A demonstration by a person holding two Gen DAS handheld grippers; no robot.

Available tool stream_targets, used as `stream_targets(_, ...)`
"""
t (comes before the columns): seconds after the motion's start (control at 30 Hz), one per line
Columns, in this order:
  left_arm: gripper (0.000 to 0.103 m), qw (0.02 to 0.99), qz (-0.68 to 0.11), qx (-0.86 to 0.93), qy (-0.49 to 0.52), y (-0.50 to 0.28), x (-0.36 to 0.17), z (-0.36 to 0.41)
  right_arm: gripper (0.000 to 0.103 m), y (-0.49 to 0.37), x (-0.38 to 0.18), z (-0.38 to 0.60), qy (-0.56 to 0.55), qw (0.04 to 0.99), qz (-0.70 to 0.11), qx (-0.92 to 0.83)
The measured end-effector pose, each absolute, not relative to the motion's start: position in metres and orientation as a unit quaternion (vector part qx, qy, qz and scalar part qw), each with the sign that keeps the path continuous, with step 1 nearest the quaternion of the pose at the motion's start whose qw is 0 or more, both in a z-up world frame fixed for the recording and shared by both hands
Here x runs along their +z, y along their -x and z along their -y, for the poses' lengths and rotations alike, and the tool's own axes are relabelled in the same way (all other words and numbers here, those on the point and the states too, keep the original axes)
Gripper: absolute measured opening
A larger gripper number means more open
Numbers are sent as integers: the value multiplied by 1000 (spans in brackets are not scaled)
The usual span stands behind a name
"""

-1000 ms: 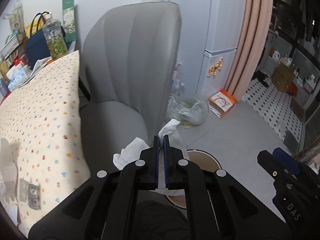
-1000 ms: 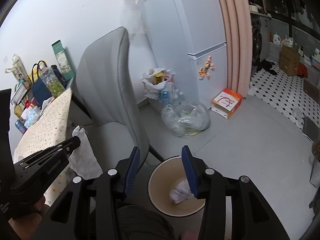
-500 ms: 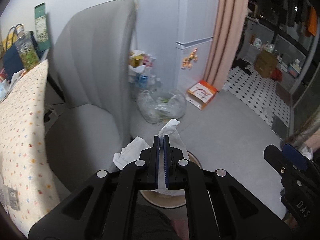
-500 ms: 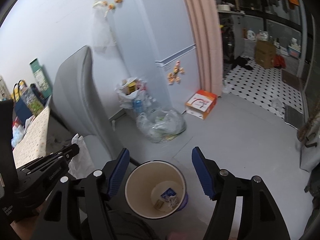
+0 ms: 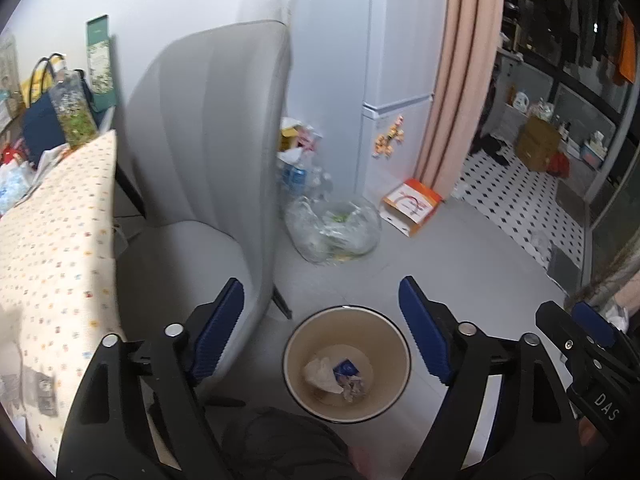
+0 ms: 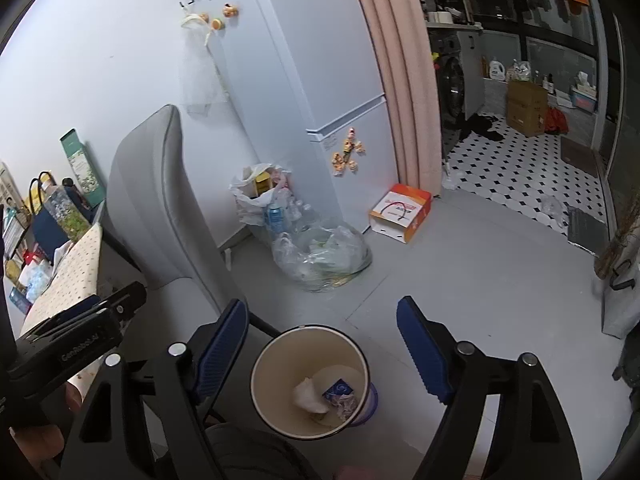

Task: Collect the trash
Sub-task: 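Open the left tool over the bin to drop the white tissue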

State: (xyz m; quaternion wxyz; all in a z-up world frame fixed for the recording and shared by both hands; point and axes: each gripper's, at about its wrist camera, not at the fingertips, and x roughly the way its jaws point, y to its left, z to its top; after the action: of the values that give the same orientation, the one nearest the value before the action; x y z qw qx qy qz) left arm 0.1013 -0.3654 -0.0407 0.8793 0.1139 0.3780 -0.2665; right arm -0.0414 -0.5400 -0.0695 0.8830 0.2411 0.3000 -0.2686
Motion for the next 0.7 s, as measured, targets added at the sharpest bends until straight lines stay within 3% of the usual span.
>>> stream_targets(0.37, 87, 902, -354, -235, -73, -101, -16, 299, 90, 28, -48, 493, -209, 906, -289, -229)
stream_targets(0.7, 92, 927, -321, -191, -34, -98, 4, 223, 95, 16, -24, 439, -180, 923, -282, -190)
